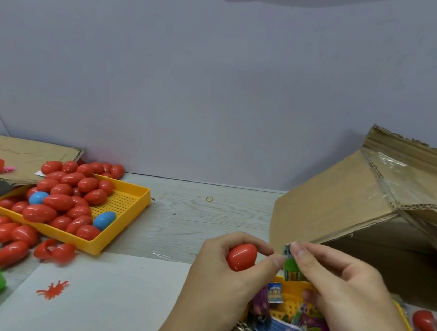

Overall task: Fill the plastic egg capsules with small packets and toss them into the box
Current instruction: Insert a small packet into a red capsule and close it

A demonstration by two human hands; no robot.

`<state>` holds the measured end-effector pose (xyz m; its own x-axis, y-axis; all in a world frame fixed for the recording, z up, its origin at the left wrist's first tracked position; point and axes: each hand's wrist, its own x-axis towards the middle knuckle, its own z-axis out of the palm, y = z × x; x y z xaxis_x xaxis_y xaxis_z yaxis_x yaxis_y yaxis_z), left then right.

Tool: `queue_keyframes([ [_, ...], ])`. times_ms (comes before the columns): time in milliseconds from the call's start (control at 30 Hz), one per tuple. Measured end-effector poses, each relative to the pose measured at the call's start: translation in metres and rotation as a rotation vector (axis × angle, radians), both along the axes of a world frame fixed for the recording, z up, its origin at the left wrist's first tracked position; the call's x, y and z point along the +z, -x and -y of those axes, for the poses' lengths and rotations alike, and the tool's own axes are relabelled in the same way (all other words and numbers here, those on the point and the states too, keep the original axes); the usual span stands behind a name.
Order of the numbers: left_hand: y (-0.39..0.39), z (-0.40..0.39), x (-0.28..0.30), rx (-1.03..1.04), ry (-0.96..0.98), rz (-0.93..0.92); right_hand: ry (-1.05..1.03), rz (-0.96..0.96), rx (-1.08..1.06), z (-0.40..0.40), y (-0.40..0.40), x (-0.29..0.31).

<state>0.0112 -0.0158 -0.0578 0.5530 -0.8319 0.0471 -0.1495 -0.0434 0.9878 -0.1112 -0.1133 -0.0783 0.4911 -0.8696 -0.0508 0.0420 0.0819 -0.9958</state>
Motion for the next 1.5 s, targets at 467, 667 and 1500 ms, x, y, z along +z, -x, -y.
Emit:
queue_keyframes([
  [467, -0.003, 0.003, -0.003, 0.081, 0.072, -0.049, 0.166, -0.063, 0.031, -0.013, -0.002, 0.015],
  [667, -0.003, 0.002, -0.003, 0.078, 0.052, -0.033, 0.069, -0.026, 0.030, -0.010, -0.001, 0.009],
  [1500, 0.000, 0.003, -0.002, 0.135, 0.010, 0.121, 0.284, 0.110, 0.037, -0.013, 0.002, 0.016],
])
